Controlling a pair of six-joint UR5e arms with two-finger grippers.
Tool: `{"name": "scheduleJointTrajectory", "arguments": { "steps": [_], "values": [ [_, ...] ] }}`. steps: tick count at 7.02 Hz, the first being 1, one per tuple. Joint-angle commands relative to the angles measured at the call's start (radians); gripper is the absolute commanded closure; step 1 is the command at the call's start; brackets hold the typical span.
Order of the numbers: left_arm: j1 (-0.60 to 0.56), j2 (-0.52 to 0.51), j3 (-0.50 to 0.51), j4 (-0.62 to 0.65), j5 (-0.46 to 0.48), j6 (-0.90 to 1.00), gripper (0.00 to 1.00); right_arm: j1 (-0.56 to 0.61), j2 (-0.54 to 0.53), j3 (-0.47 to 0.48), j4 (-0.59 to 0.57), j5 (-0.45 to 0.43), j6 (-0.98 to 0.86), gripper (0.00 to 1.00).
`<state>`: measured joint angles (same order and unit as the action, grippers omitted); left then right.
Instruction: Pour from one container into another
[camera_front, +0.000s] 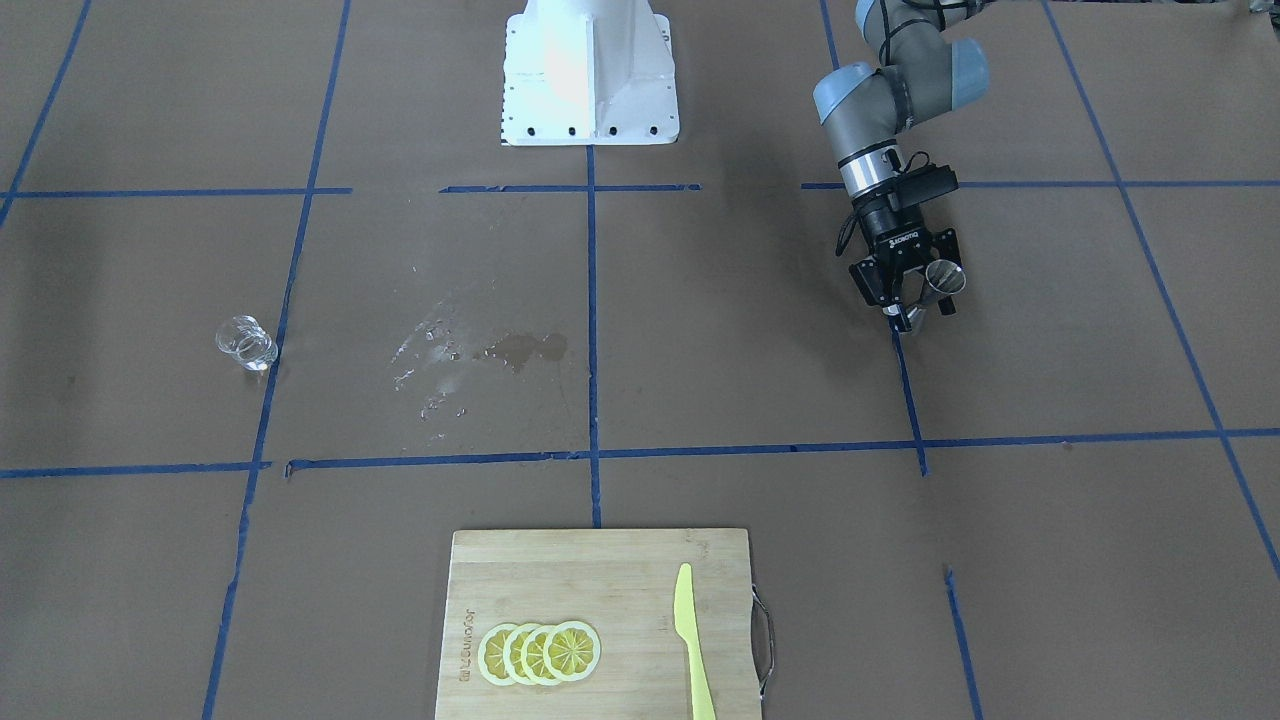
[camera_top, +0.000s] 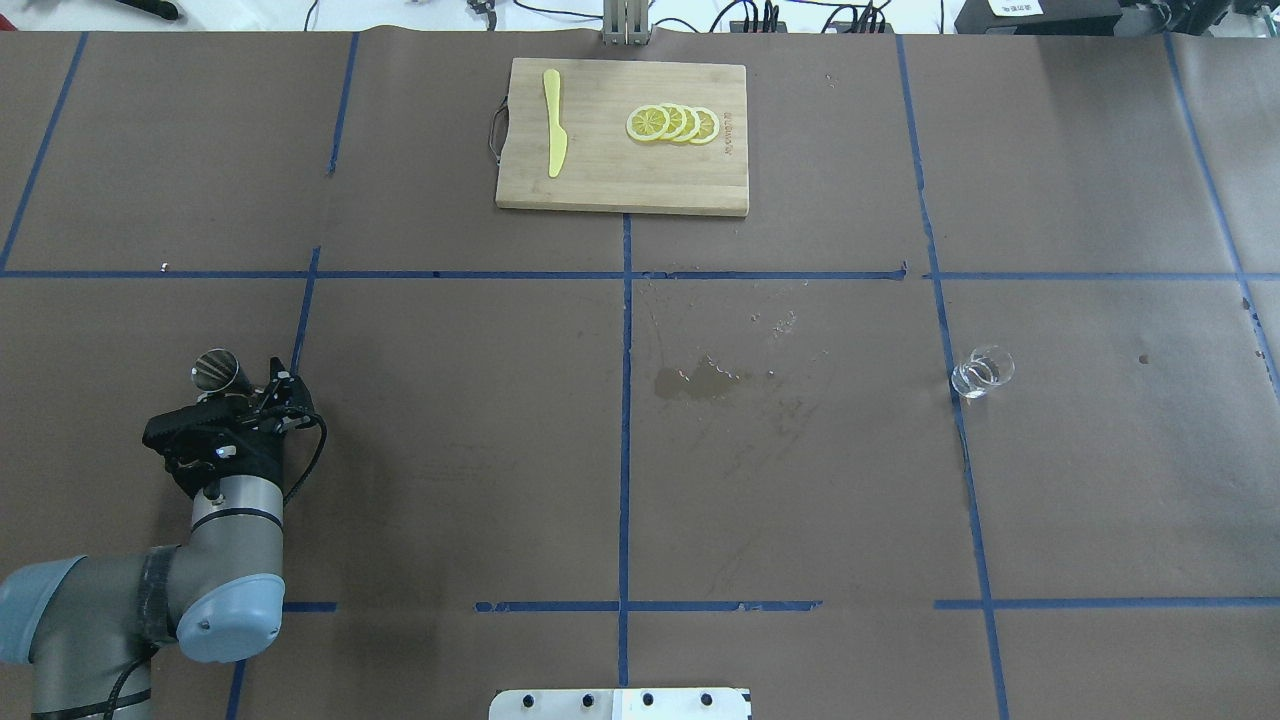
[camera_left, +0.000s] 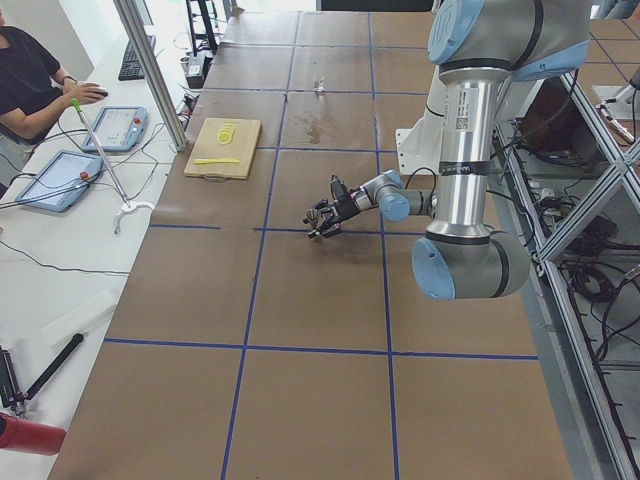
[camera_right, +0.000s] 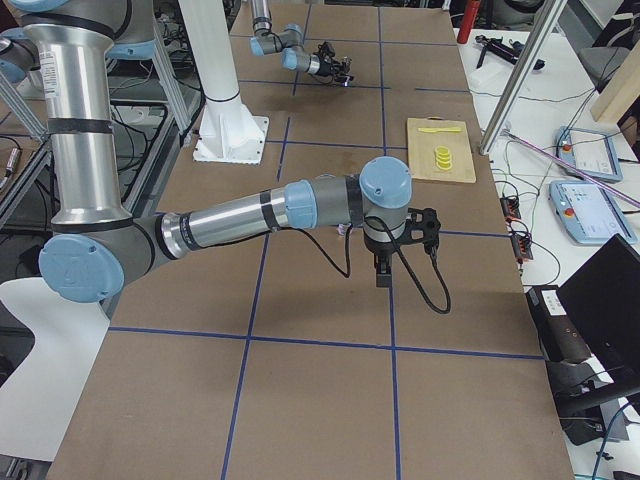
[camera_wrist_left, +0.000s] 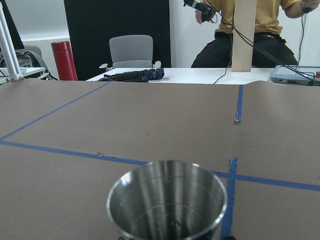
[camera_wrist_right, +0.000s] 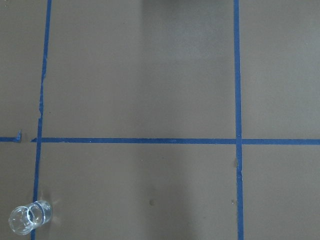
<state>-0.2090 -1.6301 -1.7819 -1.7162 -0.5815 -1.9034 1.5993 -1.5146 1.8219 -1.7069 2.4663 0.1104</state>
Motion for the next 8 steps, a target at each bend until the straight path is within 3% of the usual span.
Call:
{"name": "scheduleJointTrajectory", "arguments": {
  "steps": [1,3,4,5,6,8],
  "values": [
    [-0.004,0.0,0.001,0.001,-0.001,0.0,0.41,-0.001,0.001,0.017,0.0,-0.001,0.002,0.0],
    [-0.01,0.006,-0.005,0.001,-0.001,0.0,0.44,0.001,0.001,0.033,-0.002,0.0,0.003,0.0],
    [-0.01,0.007,-0.007,0.001,0.0,-0.002,0.6,-0.001,0.001,0.033,-0.002,0.0,0.003,0.0],
    [-0.01,0.013,-0.007,0.001,-0.001,-0.003,1.0,-0.001,0.001,0.036,0.0,-0.003,0.037,0.0],
    [-0.012,0.015,-0.02,0.001,-0.001,-0.002,1.0,-0.007,0.001,0.051,0.0,-0.003,0.064,0.0],
    [-0.024,0.044,-0.196,0.001,-0.008,0.015,1.0,-0.007,0.004,0.056,0.0,-0.001,0.067,0.0]
  ]
}}
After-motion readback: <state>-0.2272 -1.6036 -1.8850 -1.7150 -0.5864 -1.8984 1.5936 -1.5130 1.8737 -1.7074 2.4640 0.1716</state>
